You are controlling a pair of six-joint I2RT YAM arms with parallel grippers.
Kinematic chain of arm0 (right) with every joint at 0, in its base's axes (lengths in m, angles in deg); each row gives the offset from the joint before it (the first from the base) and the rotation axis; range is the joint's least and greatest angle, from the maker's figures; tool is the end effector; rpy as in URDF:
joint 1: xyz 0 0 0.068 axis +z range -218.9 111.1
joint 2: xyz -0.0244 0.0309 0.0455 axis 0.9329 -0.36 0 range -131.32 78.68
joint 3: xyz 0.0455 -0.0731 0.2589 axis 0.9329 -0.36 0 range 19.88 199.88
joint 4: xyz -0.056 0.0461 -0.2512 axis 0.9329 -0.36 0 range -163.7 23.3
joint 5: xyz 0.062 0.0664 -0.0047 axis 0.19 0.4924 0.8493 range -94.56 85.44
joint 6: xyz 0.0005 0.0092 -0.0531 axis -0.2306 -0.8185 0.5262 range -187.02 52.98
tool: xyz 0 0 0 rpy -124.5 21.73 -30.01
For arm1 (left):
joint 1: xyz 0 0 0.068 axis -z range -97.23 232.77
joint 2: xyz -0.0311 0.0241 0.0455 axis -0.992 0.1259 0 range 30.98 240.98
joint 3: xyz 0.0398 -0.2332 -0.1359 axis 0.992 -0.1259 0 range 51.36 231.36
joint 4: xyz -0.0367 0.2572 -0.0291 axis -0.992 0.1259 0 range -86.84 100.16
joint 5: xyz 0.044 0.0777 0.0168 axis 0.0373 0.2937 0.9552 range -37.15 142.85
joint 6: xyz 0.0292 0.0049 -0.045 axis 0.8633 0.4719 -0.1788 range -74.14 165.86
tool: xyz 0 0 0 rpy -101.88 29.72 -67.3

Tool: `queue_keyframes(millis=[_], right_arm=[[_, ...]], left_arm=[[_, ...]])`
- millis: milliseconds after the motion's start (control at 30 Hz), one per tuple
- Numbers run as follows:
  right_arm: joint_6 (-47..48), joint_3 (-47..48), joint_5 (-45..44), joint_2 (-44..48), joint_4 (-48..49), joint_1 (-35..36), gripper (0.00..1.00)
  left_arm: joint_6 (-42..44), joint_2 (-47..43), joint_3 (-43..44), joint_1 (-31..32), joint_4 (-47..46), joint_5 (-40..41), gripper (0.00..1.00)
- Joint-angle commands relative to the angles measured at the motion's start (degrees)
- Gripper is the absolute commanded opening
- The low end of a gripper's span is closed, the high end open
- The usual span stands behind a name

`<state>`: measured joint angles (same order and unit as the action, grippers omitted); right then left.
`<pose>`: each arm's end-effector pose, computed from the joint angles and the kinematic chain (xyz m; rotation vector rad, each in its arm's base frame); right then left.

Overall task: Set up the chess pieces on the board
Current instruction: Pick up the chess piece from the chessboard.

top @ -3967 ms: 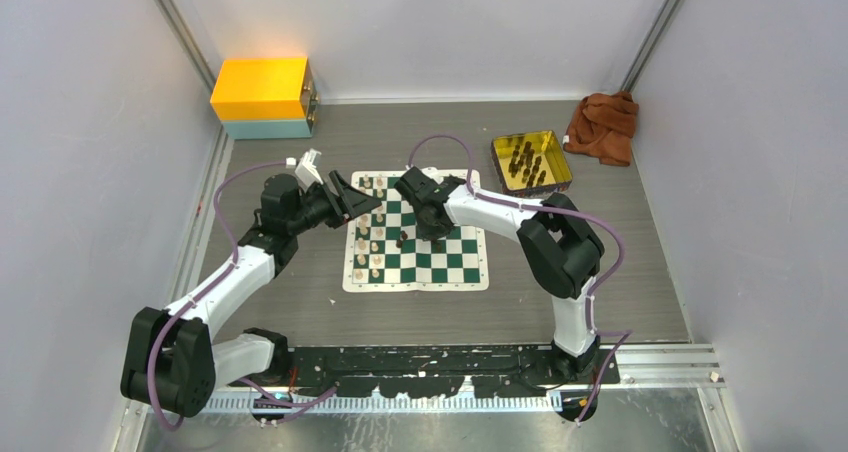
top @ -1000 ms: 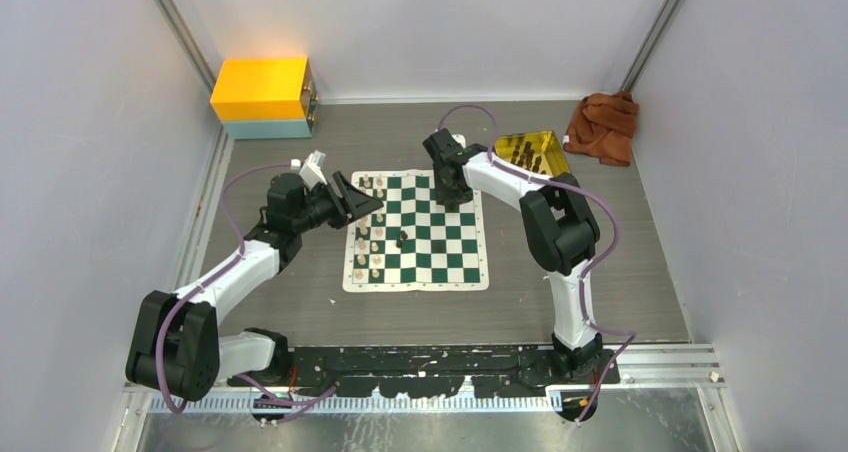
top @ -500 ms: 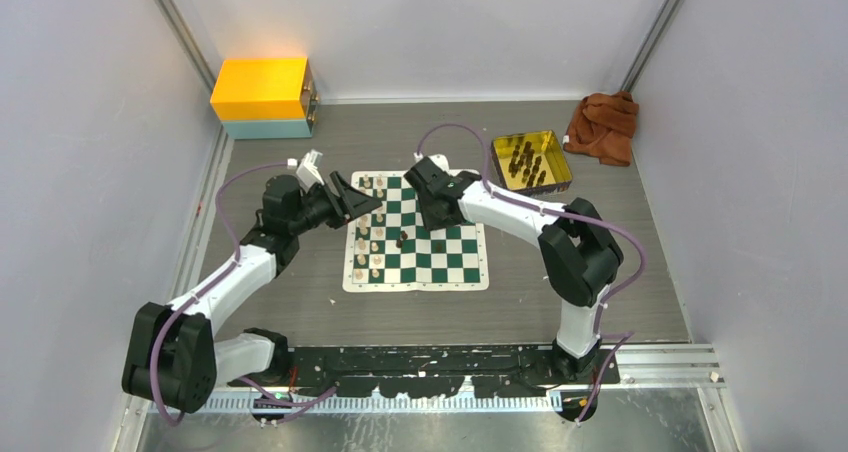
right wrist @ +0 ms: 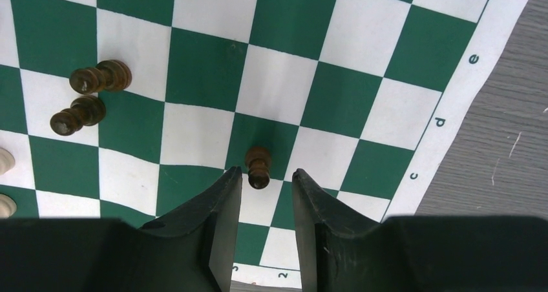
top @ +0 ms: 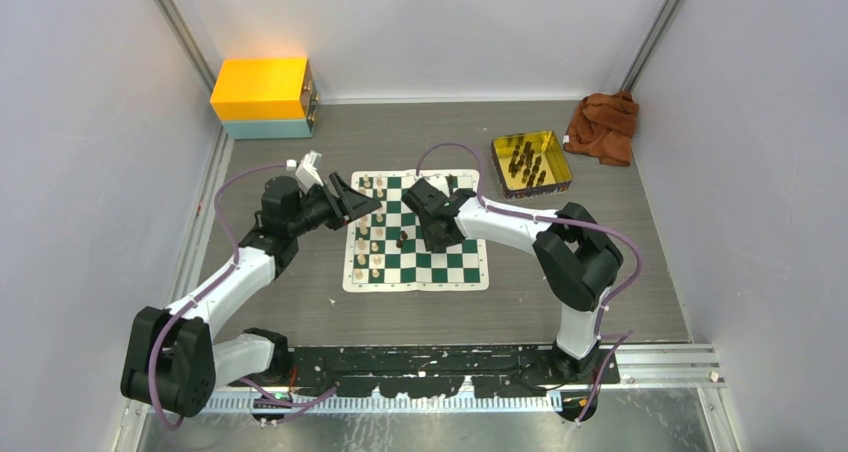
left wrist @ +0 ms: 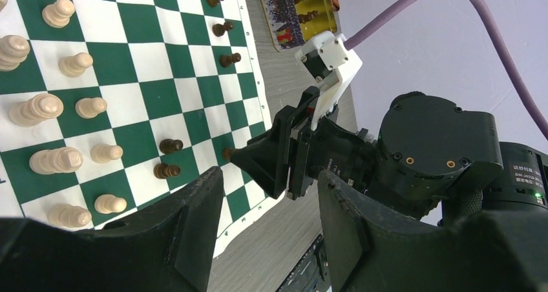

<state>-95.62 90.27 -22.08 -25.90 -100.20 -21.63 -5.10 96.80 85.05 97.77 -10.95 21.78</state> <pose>0.2548 0.2601 0.1811 -0.3504 2.6281 -0.0009 0.2372 -0.0826 0.2426 -0.2347 2.0397 -1.2651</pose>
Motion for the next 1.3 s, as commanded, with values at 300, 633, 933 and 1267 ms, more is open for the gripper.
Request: queue_keyframes(millis=[300,633,933,1267], right_arm=[[-0.7,1.43,-0.12,0.1,3.73,0.32,0.31],[-0.76,1.25,0.62,0.11,3.48,0.31,0.17],[0.17,3.72,-1.49,2.37,1.21,0.28,0.04],[1.85,7.5,-3.66,1.6,0.01,-2.68,0.04]], left_arm=[[0.25,-1.4,-0.24,0.2,-1.2,-0.04,0.57],[0.33,-1.56,-0.46,0.2,-1.1,-0.04,0.57],[0.16,-1.4,-0.42,0.2,-1.49,0.01,0.57],[0.22,-1.69,-0.53,0.2,-1.37,-0.01,0.57]])
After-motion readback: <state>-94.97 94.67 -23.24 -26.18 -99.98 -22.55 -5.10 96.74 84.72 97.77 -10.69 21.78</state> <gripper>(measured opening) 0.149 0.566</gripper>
